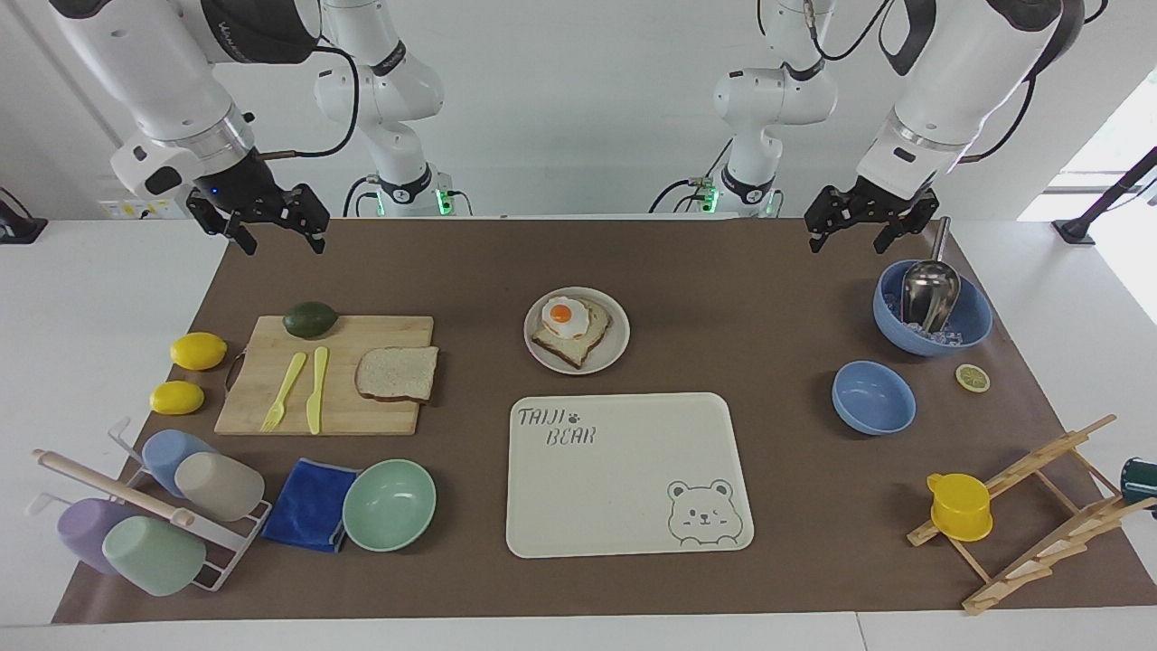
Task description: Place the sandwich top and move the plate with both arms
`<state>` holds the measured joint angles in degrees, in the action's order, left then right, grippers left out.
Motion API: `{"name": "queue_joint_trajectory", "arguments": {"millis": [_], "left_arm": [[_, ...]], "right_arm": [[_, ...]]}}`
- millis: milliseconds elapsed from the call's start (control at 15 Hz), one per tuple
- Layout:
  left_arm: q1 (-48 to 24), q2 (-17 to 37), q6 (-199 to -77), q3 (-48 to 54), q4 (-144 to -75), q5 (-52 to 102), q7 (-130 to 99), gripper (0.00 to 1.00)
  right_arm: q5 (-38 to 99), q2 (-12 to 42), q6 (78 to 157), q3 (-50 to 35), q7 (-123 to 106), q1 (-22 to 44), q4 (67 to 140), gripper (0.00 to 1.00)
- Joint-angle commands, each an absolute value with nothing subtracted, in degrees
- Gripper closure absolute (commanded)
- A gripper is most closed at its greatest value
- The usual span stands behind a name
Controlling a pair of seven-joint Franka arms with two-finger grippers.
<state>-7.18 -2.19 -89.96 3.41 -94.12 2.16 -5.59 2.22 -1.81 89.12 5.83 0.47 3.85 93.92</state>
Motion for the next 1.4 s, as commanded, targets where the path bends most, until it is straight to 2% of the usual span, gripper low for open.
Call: {"name": "queue_joint_trajectory", "arguments": {"millis": [0,867,1067,1333], "left_arm": [[-7.38,-2.90,-89.21,3.08,-94.57,1.41,-5.10,0.00],[-7.38,-2.90,-89.21,3.08,-94.57,1.41,-5.10,0.00],[-7.38,-2.90,-89.21,3.08,-94.57,1.41,-5.10,0.00],[-7.38,-2.90,-89.21,3.08,-94.57,1.41,-5.10,0.00]], "right_arm": [[0.62,-2.20,89.21,5.10,-0.70,3.51,94.04,0.00],[-0.17,-3.08,89.11,5.80,-1.40,2.64,94.75,0.00],[-8.68,-3.16,93.85,4.92,-2.12,7.09,99.47,0.00],[-16.59,5.16,96.84,4.92,8.24,13.87,99.49,0.00]]}}
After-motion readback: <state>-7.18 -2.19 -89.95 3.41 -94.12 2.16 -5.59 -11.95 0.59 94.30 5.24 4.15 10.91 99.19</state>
